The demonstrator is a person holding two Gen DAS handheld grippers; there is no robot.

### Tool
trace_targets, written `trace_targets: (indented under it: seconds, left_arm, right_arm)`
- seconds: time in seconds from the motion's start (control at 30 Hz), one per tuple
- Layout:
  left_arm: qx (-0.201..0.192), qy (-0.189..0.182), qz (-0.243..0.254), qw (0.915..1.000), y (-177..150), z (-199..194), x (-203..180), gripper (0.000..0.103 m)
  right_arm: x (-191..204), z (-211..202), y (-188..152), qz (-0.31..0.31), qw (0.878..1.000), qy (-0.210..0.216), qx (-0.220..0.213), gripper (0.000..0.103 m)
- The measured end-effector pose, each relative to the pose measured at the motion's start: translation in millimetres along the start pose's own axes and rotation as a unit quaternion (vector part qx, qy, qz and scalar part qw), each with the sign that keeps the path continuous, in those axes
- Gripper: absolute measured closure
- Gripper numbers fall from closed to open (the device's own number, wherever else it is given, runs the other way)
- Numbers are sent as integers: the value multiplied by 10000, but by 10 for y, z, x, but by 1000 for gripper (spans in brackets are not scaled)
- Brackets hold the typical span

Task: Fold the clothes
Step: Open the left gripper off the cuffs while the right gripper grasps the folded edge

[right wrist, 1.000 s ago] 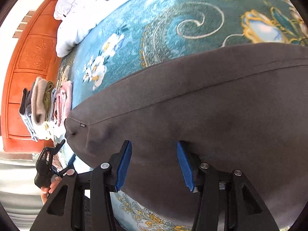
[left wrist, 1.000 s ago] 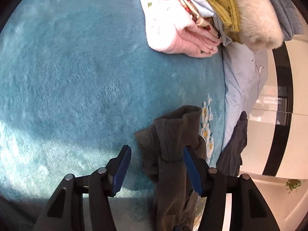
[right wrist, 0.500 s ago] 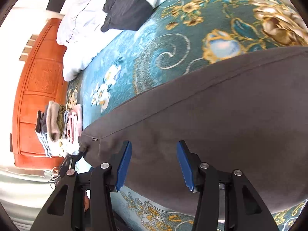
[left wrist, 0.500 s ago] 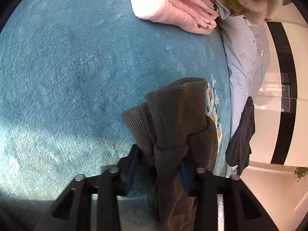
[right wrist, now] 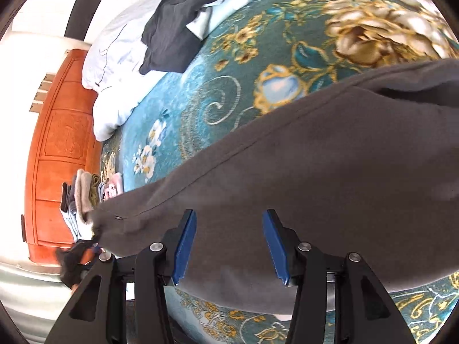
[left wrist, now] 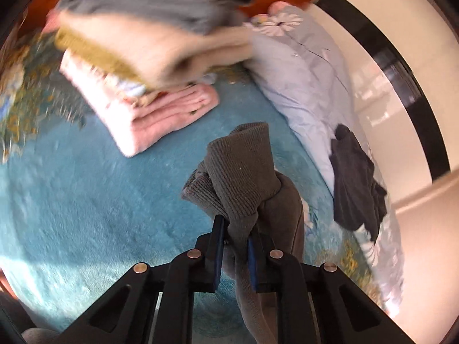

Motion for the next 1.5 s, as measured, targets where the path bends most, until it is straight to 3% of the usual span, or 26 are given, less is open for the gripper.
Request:
trace_targets:
  seconds: [0.1, 0.2, 0.27, 0.33, 0.37, 0.57, 0.67, 0.77, 0.8, 0.83, 0.87, 0.97, 1.03, 1.17, 1.27, 1.33, 1.4, 1.5]
  left_arm:
    - [85, -181, 1146, 9932, -86, 65, -811, 88]
    - [318, -310, 1929, 9802, -428, 52, -1376, 88]
    - [603, -333, 2539, 9648, -725, 190, -1740, 88]
    - [963, -340, 3194, 9421, -1073, 365, -2066, 87]
    - [1183, -342, 3455, 9303, -1257, 452, -2179, 87]
    - [2310, 31, 4103, 8822, -2212, 851, -2369, 84]
    - [2545, 233, 4209, 8703, -2487, 991, -2345, 81]
    - [2585, 346, 4323, 8632, -2633, 1012, -2374, 70]
    - [2599, 374, 4389, 8593, -2678, 1019, -2390, 54]
    - [2598, 329, 4446, 8566, -2706, 1004, -2423, 31]
    - [2520, 342, 4520, 8550, -2731, 982, -2462, 24]
    - [2354, 380, 4748, 8472, -2799, 925, -2581, 22]
    - [2505, 64, 4486, 8579, -2735, 849, -2599, 22]
    - [2441, -792, 3401, 9047, -2281, 549, -2280, 22]
    - [1971, -481, 2436, 9484, -1782, 430, -1701, 22]
    - [1841, 18, 1517, 9711, -1492, 457, -1215, 22]
    - [1847, 150, 639, 9806, -1330, 516, -805, 22]
    - [1979, 412, 172, 9792, -1327, 610, -480, 22]
  right_arm:
    - [-28, -2, 1, 136, 9999, 98, -9, 53]
    - [-36, 8, 2, 290, 9993, 225, -4, 53]
    - [-84, -26, -1, 356, 9991, 228, -43, 53]
    - [-154, -80, -5, 402, 9990, 188, -102, 53]
    - [-189, -106, -7, 426, 9989, 168, -132, 53]
    - [-564, -298, -76, 802, 9963, -10, -313, 53]
    - [-776, -374, -137, 980, 9945, -112, -366, 53]
    - [-969, -420, -193, 1150, 9924, -184, -387, 53]
    - [-1019, -423, -212, 1198, 9919, -176, -378, 53]
    - [-1056, -415, -222, 1229, 9916, -162, -360, 53]
    - [-1071, -406, -231, 1245, 9915, -155, -343, 53]
    - [-1052, -388, -224, 1205, 9919, -179, -348, 53]
    - [-1011, -383, -205, 1135, 9928, -164, -352, 53]
    - [-945, -425, -200, 980, 9943, -6, -429, 53]
    - [-833, -429, -203, 725, 9962, 201, -444, 53]
    - [-726, -406, -206, 511, 9974, 293, -427, 53]
    - [-562, -342, -196, 295, 9982, 370, -369, 53]
    - [-253, -294, -125, -55, 9982, 452, -383, 53]
Point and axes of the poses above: each gripper's, at about its wrist camera, not at the fingertips, and z roughly the way its jaws point, x to its left, y to its top, the point moved 2 cm from there along z, roughly the way its jaws point, and after that the axes turned 13 degrees about -y, right-handed, at the moved point
